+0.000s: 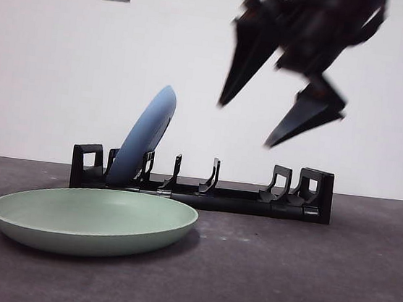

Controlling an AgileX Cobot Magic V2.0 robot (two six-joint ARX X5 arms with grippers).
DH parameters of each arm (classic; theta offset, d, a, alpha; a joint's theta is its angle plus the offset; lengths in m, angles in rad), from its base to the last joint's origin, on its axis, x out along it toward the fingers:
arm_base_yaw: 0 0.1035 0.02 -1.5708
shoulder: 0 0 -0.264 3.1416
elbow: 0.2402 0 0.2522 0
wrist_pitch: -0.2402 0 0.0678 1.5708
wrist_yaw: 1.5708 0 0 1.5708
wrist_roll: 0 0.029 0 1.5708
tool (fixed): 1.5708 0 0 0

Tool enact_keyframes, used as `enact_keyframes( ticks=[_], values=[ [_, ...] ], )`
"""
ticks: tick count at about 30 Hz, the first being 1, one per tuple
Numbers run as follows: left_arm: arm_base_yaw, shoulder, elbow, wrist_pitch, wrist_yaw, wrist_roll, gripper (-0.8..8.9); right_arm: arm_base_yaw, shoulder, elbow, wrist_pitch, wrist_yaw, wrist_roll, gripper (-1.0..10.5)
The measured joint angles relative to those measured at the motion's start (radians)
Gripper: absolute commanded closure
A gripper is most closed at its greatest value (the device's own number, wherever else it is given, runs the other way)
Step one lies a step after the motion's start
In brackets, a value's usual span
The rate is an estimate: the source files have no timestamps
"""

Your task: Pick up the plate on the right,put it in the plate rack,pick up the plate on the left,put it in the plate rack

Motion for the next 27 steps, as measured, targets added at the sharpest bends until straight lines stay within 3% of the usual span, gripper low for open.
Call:
enact_keyframes(
  ticks=[10,19,27],
  values=[
    [0.0,-0.066,0.0,-0.303,0.0,0.15,4.63,0.082,0.184,-0.002,0.113,0.035,0.066,5.1],
    [-0.011,-0.039,0.0,-0.345,-0.001,0.2,4.63,0.143,0.25,-0.002,0.19,0.094,0.117,5.2],
    [-0.051,-0.031,0.0,-0.345,-0.001,0.201,4.63,0.162,0.275,-0.002,0.207,0.115,0.15,8.0]
  ],
)
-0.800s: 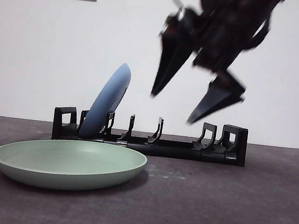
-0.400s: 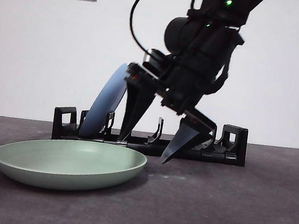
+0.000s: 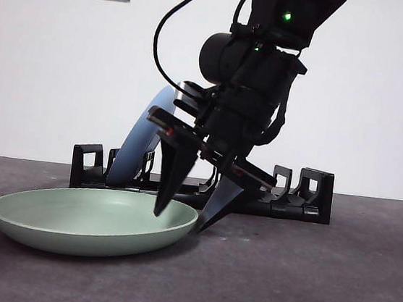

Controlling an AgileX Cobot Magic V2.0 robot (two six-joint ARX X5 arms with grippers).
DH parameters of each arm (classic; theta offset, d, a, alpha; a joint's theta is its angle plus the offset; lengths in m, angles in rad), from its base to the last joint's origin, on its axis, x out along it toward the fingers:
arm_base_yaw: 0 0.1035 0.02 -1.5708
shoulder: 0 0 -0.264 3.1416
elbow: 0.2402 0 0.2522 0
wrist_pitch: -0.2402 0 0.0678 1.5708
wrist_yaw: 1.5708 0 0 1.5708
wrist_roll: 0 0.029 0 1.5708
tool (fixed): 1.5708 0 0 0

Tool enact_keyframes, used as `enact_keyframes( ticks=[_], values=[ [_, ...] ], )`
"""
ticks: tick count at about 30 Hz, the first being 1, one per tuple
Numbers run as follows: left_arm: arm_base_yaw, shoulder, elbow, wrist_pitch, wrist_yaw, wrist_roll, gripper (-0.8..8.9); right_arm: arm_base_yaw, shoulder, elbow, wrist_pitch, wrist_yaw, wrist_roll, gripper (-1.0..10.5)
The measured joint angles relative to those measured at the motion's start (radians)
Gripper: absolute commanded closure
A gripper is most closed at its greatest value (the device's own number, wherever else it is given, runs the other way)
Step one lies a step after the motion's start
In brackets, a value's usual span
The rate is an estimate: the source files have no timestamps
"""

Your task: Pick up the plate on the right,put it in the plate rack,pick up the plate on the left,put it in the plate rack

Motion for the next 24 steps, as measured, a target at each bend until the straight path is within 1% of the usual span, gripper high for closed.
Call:
enact_keyframes(
  ticks=[2,4,9,16,20,22,24],
  values=[
    [-0.011,0.0,0.0,0.0,0.0,0.0,4.63,0.0,0.002,0.0,0.001,0.009,0.006,9.0],
    [-0.022,0.002,0.0,0.0,-0.001,0.0,4.63,0.0,0.002,0.0,0.005,0.017,0.01,9.6],
    [-0.059,0.017,0.0,0.0,-0.003,0.008,4.63,-0.001,0.002,0.0,0.02,0.014,0.022,9.6],
    [-0.151,0.066,0.0,-0.001,-0.011,0.061,4.58,-0.011,-0.024,0.0,-0.016,0.009,0.028,9.6],
    [-0.227,0.11,0.0,-0.006,-0.07,0.093,4.53,-0.032,-0.114,-0.002,-0.056,0.018,0.016,9.6],
    [-0.272,0.136,0.0,-0.006,-0.104,0.111,4.0,-0.051,-0.175,-0.002,-0.077,0.018,0.011,9.6],
    [-0.322,0.163,0.0,-0.005,-0.147,0.133,3.92,-0.077,-0.236,-0.002,-0.111,0.018,-0.001,9.6]
  ],
)
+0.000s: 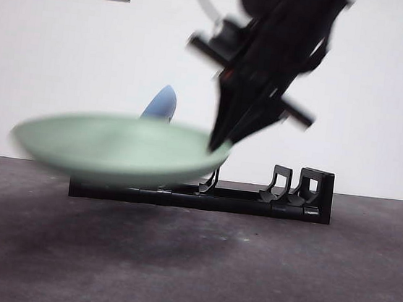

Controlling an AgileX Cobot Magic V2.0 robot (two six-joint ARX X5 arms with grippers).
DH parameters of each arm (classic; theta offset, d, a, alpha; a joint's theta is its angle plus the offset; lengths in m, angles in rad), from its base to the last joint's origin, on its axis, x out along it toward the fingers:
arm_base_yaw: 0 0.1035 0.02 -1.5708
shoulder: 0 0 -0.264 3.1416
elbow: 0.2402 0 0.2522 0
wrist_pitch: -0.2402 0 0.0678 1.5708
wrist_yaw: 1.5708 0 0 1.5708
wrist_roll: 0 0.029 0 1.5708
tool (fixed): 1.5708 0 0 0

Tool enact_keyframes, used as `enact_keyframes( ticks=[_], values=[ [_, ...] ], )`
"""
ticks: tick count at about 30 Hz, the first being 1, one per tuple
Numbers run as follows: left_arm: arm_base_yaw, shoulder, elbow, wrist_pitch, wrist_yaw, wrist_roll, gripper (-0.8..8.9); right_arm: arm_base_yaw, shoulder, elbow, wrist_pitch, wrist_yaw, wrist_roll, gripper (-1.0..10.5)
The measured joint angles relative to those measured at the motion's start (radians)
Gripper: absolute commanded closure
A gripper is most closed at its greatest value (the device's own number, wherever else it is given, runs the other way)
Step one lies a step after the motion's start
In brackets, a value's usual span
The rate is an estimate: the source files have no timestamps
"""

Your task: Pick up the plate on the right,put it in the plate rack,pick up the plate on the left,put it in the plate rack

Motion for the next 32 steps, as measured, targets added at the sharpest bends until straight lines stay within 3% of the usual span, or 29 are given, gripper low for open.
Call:
enact_keyframes(
  ticks=[7,11,22,23,26,27,32],
  values=[
    [-0.198,0.116,0.0,0.075,-0.193,0.12,3.92,-0.106,-0.162,0.0,-0.155,-0.002,-0.045,9.6],
    [-0.274,0.195,0.0,0.175,-0.32,0.204,3.93,-0.149,-0.214,0.0,-0.227,-0.054,-0.069,9.6],
    [-0.313,0.377,0.0,0.268,-0.434,0.312,4.18,-0.169,-0.278,0.0,-0.275,-0.116,-0.091,9.6],
    [-0.313,0.381,0.0,0.279,-0.438,0.312,4.72,-0.169,-0.278,0.0,-0.276,-0.117,-0.092,9.6],
    [-0.314,0.382,0.0,0.299,-0.444,0.312,7.79,-0.169,-0.278,0.0,-0.283,-0.118,-0.091,9.6],
    [-0.314,0.382,0.0,0.299,-0.444,0.312,8.38,-0.169,-0.278,0.0,-0.286,-0.118,-0.091,9.6],
    [-0.315,0.382,0.0,0.299,-0.444,0.312,8.21,-0.169,-0.278,0.0,-0.29,-0.119,-0.091,9.6]
  ],
)
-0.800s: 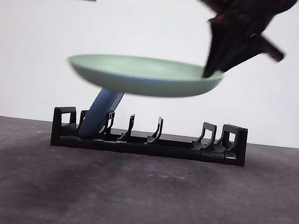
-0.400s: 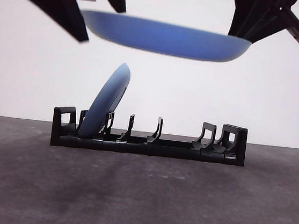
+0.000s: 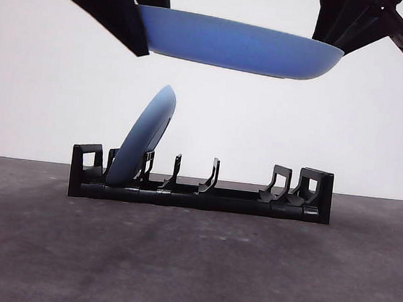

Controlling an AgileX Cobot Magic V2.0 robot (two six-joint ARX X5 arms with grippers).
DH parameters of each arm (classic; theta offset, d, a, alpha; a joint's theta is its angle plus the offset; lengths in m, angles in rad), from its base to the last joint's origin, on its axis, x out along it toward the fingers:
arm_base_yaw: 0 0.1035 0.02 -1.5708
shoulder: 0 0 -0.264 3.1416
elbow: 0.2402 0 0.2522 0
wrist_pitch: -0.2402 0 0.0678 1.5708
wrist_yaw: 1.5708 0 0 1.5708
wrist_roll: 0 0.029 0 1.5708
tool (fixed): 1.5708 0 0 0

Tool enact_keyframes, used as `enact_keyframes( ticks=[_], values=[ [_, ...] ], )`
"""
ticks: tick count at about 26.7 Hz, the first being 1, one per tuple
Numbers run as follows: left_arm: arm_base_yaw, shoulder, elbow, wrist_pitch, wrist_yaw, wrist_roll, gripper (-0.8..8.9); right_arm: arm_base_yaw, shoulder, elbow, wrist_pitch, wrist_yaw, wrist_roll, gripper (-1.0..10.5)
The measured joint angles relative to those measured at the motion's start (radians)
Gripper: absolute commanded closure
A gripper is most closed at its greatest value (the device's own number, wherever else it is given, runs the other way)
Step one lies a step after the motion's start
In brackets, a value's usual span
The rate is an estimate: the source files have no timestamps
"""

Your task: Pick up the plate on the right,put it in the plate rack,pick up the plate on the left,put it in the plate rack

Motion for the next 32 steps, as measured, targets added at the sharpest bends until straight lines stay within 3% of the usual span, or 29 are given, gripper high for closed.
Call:
enact_keyframes(
  ticks=[16,18,22,27,32],
  values=[
    [-0.008,0.0,0.0,-0.015,0.026,0.037,8.2,-0.004,0.0,0.0,0.015,-0.005,0.0,9.4],
    [-0.008,0.0,0.0,-0.016,0.028,0.033,8.2,-0.007,0.0,0.0,0.016,-0.008,0.0,8.6],
    [-0.007,0.001,-0.001,-0.019,0.038,0.004,8.2,-0.017,-0.007,0.001,0.023,-0.019,-0.011,5.5],
    [-0.001,0.0,-0.001,-0.009,0.111,-0.058,8.2,-0.045,-0.048,0.037,0.021,-0.012,-0.016,5.3],
    [0.011,0.0,-0.001,0.08,0.192,-0.154,8.2,-0.074,-0.143,0.099,0.023,0.05,-0.016,5.3]
  ],
)
